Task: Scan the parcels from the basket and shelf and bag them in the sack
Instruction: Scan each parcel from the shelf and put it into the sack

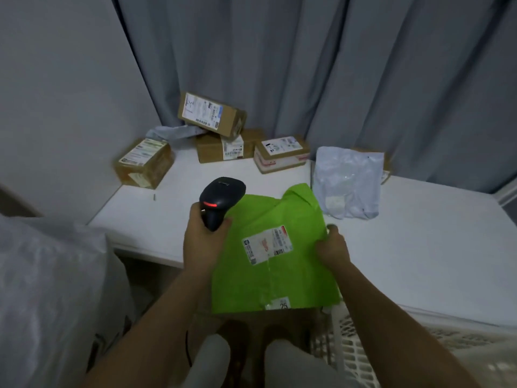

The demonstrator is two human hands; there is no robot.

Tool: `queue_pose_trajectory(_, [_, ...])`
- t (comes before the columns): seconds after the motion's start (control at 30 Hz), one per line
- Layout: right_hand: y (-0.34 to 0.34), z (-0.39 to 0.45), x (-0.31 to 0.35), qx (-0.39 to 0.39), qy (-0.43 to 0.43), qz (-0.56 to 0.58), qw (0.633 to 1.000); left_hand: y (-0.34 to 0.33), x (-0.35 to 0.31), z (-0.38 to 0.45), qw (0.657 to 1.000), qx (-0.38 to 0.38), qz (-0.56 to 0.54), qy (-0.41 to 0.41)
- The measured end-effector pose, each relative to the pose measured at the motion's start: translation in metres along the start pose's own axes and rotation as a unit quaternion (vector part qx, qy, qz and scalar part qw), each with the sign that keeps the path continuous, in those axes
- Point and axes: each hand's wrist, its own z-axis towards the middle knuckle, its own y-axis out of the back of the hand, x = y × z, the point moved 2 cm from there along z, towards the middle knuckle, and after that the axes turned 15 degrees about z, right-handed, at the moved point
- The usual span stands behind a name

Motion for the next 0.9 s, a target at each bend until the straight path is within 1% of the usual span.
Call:
queue_pose_trajectory(0.03, [-0.002, 0.004, 0.006, 0.007, 0.049, -0.071, 0.996, -0.005, 0.004, 0.003, 1.0, 0.006, -0.001, 0.003])
queue_pose_trajectory(0.07, [-0.006, 0.008, 0.014, 0.015, 0.124, -0.14, 0.982, -0.009, 0.008, 0.006, 1.0, 0.012, -0.002, 0.008])
queue_pose_trajectory(0.1, [-0.014, 0.014, 0.025, 0.039, 0.208, -0.202, 0.956, -0.014, 0.013, 0.009, 1.0, 0.017, -0.003, 0.014])
queue_pose_trajectory(0.13, [-0.025, 0.02, 0.035, 0.085, 0.274, -0.256, 0.923, -0.018, 0.019, 0.012, 1.0, 0.02, -0.004, 0.019])
queue_pose_trajectory(0.17, [-0.039, 0.026, 0.045, 0.137, 0.317, -0.3, 0.889, -0.021, 0.025, 0.015, 0.999, 0.023, -0.003, 0.024])
queue_pose_trajectory(0.2, [-0.053, 0.032, 0.054, 0.175, 0.339, -0.335, 0.861, -0.024, 0.032, 0.018, 0.999, 0.025, -0.001, 0.029])
queue_pose_trajectory(0.23, [-0.068, 0.037, 0.062, 0.197, 0.352, -0.367, 0.838, -0.027, 0.038, 0.021, 0.999, 0.027, 0.001, 0.033])
queue_pose_trajectory(0.3, [-0.093, 0.045, 0.072, 0.215, 0.369, -0.428, 0.797, -0.032, 0.049, 0.025, 0.999, 0.032, 0.006, 0.037])
queue_pose_trajectory(0.37, [-0.113, 0.054, 0.072, 0.225, 0.368, -0.472, 0.769, -0.033, 0.055, 0.027, 0.999, 0.032, 0.009, 0.033])
queue_pose_trajectory(0.4, [-0.119, 0.058, 0.069, 0.229, 0.356, -0.477, 0.77, -0.033, 0.057, 0.029, 0.999, 0.031, 0.01, 0.03])
queue_pose_trajectory(0.43, [-0.121, 0.061, 0.066, 0.227, 0.338, -0.469, 0.784, -0.033, 0.058, 0.03, 0.999, 0.029, 0.012, 0.03])
queue_pose_trajectory(0.47, [-0.121, 0.063, 0.06, 0.211, 0.322, -0.447, 0.807, -0.032, 0.059, 0.031, 0.999, 0.027, 0.012, 0.031])
queue_pose_trajectory(0.5, [-0.116, 0.065, 0.055, 0.179, 0.309, -0.418, 0.835, -0.031, 0.059, 0.032, 0.999, 0.027, 0.012, 0.03])
queue_pose_trajectory(0.57, [-0.096, 0.064, 0.041, 0.087, 0.257, -0.353, 0.895, -0.033, 0.059, 0.031, 0.999, 0.032, 0.012, 0.026])
queue_pose_trajectory(0.6, [-0.083, 0.062, 0.031, 0.045, 0.21, -0.315, 0.925, -0.036, 0.059, 0.03, 0.999, 0.037, 0.012, 0.022])
queue_pose_trajectory(0.63, [-0.07, 0.06, 0.019, 0.009, 0.143, -0.271, 0.952, -0.039, 0.059, 0.029, 0.999, 0.045, 0.014, 0.017])
queue_pose_trajectory(0.67, [-0.057, 0.057, 0.005, -0.02, 0.066, -0.227, 0.972, -0.043, 0.058, 0.028, 0.998, 0.055, 0.018, 0.012])
queue_pose_trajectory(0.7, [-0.046, 0.053, -0.008, -0.036, -0.005, -0.196, 0.98, -0.047, 0.057, 0.027, 0.998, 0.067, 0.022, 0.008])
queue_pose_trajectory(0.73, [-0.038, 0.048, -0.019, -0.038, -0.06, -0.181, 0.981, -0.051, 0.056, 0.026, 0.997, 0.076, 0.026, 0.005])
queue_pose_trajectory(0.77, [-0.032, 0.044, -0.027, -0.033, -0.097, -0.171, 0.98, -0.055, 0.054, 0.025, 0.996, 0.083, 0.03, 0.003])
queue_pose_trajectory(0.83, [-0.03, 0.04, -0.035, -0.024, -0.133, -0.14, 0.981, -0.059, 0.05, 0.024, 0.995, 0.092, 0.037, -0.001])
queue_pose_trajectory(0.9, [-0.034, 0.04, -0.037, -0.01, -0.142, -0.097, 0.985, -0.06, 0.044, 0.021, 0.994, 0.097, 0.046, -0.009])
